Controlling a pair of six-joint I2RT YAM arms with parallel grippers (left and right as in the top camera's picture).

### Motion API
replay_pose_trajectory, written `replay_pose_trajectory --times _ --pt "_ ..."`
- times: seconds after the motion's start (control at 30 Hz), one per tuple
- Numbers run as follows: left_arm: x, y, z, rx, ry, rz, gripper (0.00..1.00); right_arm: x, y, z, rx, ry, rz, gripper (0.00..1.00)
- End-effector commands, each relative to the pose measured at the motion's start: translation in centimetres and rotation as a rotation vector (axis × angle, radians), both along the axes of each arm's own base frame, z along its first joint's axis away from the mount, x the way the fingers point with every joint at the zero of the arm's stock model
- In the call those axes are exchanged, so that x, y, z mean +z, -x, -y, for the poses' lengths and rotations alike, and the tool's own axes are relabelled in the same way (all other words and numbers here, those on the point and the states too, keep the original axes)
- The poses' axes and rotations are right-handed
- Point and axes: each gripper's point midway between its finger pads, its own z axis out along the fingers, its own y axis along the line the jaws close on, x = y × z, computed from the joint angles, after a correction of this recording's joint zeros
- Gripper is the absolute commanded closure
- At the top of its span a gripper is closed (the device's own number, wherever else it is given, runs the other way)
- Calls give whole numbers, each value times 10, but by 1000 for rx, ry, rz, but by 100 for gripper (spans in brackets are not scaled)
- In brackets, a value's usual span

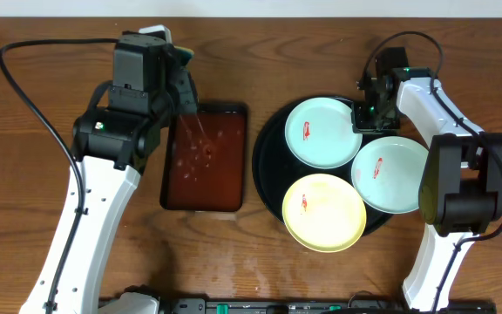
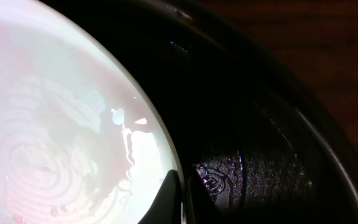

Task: Clean dirty plates on tray and stack at the side
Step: 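Lift the sponge with the left gripper and hold it above the small tray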

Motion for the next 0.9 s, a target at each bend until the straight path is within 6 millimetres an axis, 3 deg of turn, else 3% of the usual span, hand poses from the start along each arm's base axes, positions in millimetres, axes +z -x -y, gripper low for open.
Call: replay_pose_trajectory --times 0.0,0.3,0.4,0.77,0.87 --pt "9 -3 -1 18 10 28 92 -1 0 -2 4 3 -2 99" --pt "10 -4 -1 18 12 37 93 -1 0 -2 26 5 1 89" --pt "10 -4 0 16 10 36 93 -1 0 -2 26 5 2 99" --pt "6 -5 0 15 6 24 93 -1 0 -2 25 6 2 99" --pt "3 -4 0 15 4 12 93 -2 2 -2 25 6 -8 86"
